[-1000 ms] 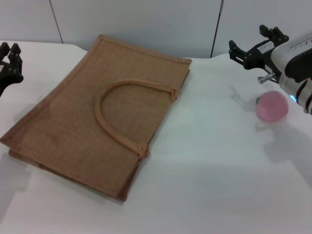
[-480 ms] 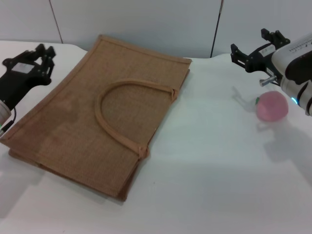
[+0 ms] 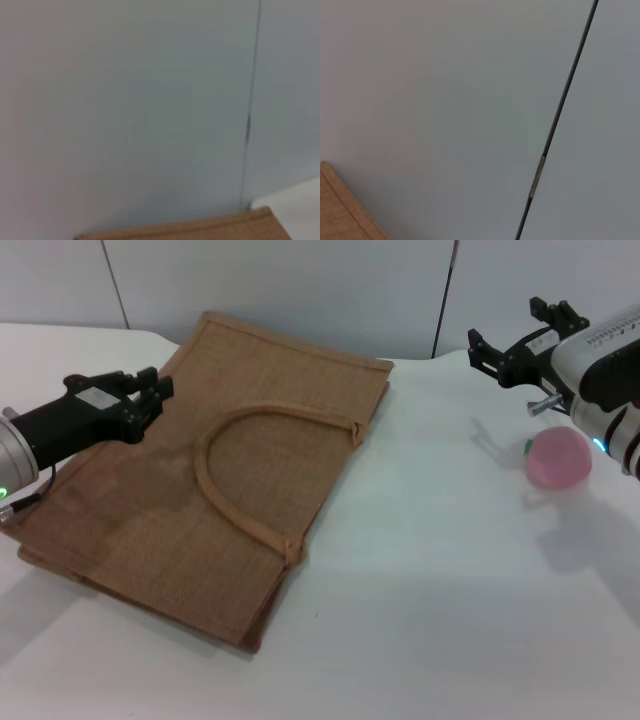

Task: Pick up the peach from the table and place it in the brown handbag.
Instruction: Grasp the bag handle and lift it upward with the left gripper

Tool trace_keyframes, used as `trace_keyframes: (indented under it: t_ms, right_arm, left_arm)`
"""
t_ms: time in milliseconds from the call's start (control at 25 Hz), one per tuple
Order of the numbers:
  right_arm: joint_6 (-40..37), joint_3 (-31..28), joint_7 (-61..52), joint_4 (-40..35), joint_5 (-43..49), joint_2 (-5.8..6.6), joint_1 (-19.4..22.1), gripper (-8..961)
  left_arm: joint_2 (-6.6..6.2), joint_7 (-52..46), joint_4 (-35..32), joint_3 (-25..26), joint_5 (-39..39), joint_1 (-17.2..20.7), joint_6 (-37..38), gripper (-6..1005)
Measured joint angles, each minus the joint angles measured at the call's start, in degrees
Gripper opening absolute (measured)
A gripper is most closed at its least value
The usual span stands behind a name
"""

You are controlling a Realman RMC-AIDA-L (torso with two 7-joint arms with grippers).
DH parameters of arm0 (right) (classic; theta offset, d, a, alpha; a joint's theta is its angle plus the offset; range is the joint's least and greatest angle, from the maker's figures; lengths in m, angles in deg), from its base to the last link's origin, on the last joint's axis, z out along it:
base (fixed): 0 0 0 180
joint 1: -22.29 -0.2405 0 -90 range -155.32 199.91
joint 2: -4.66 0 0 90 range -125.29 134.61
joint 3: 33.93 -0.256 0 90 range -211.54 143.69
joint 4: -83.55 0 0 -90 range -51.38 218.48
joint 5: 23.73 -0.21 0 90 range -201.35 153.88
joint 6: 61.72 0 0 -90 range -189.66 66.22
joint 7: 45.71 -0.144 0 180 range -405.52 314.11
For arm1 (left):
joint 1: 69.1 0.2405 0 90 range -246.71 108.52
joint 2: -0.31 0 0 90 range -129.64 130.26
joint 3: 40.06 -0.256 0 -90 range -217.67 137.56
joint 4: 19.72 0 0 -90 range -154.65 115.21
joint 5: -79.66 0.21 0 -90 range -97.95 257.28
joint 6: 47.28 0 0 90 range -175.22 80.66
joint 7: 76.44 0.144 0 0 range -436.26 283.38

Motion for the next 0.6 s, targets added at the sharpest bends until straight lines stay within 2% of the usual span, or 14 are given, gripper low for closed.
trace_keyframes:
  t_ms: [160, 320, 600]
  right_arm:
    - [0.1, 0.1, 0.0, 0.0, 0.0, -0.05, 0.0, 877]
    - [0.1, 0.2, 0.0, 0.0, 0.0, -0.06, 0.0, 877]
    - [1.2, 0.4, 0.0, -0.5, 0.0, -0.14, 0.0, 877]
  left_arm:
    - [-0.39, -7.1, -3.0, 0.0, 6.2, -0.5, -0.5, 219]
    - [-1.66, -11.5, -3.3, 0.0, 7.3, -1.0, -2.2, 220]
    - [-3.54, -19.1, -3.3, 0.0, 11.1, -2.4, -2.6, 339]
